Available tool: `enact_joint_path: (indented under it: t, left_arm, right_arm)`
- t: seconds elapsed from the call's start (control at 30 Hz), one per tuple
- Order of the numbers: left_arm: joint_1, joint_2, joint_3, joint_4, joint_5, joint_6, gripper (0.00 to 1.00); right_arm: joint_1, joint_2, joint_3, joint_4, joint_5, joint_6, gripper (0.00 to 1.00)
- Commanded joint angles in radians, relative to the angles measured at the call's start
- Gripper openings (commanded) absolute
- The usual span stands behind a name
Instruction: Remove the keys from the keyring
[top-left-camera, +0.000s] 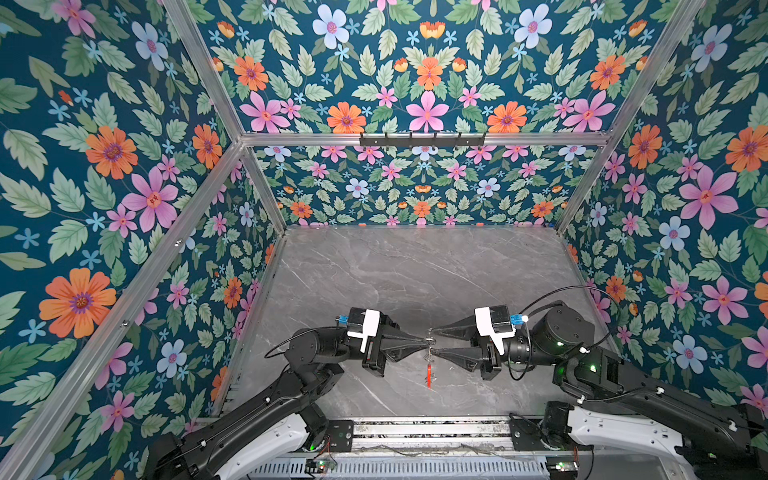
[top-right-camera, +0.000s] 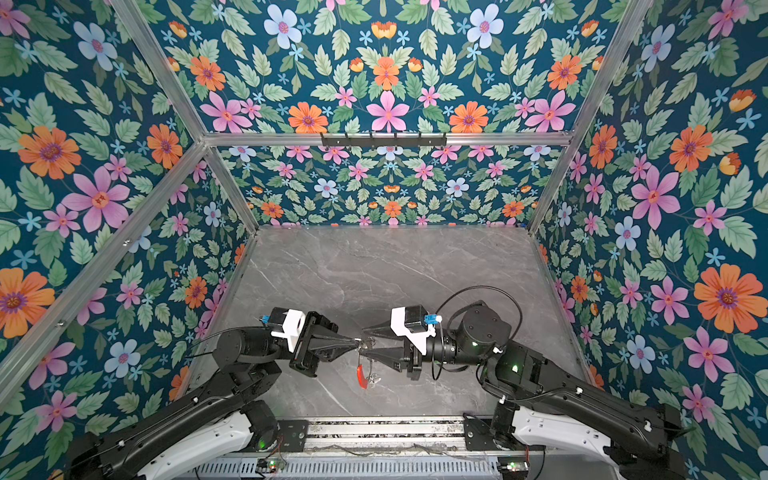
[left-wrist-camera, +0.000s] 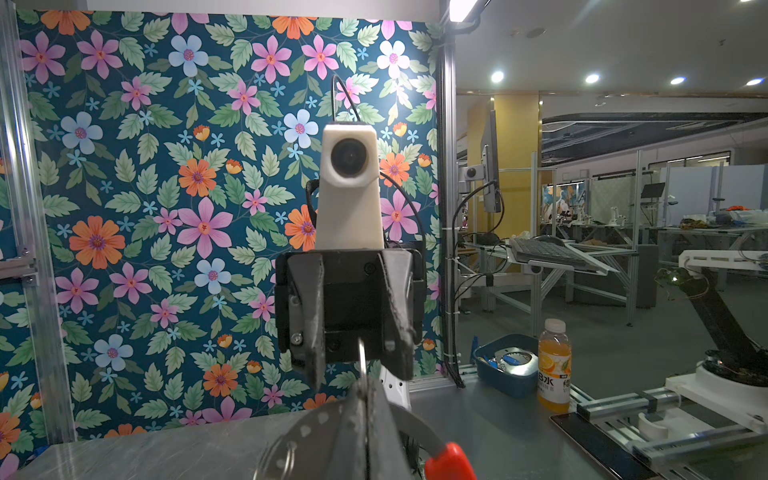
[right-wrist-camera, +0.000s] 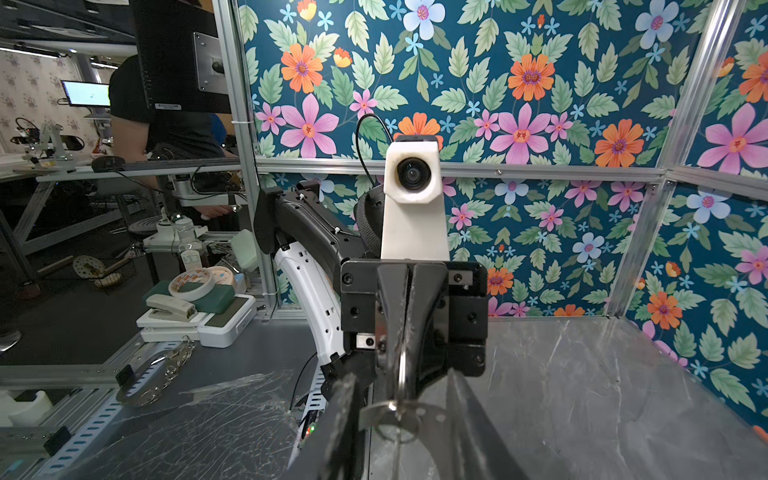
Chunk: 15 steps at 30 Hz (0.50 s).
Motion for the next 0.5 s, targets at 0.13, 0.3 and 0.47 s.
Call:
enact_joint_path:
  t: [0.13,0.3,0.47]
  left_arm:
    - [0.0,0.0,0.003,0.032,-0.005,-0.009,0.0]
    - [0.0,-0.029,0.014,-0.065,-0.044,0.019,0.09]
    - [0.0,-0.076,0.018,-0.168,-0.09,0.054,0.4]
  right_arm:
    - [-0.001,-0.002,0.022,-0.007,-0.004,0.018,0.01]
    - [0.0,-0.004,0.054,-0.081,0.029,0.03,0.0]
    - [0.0,0.019,0.124,-0.211,0.061,0.033,0.0]
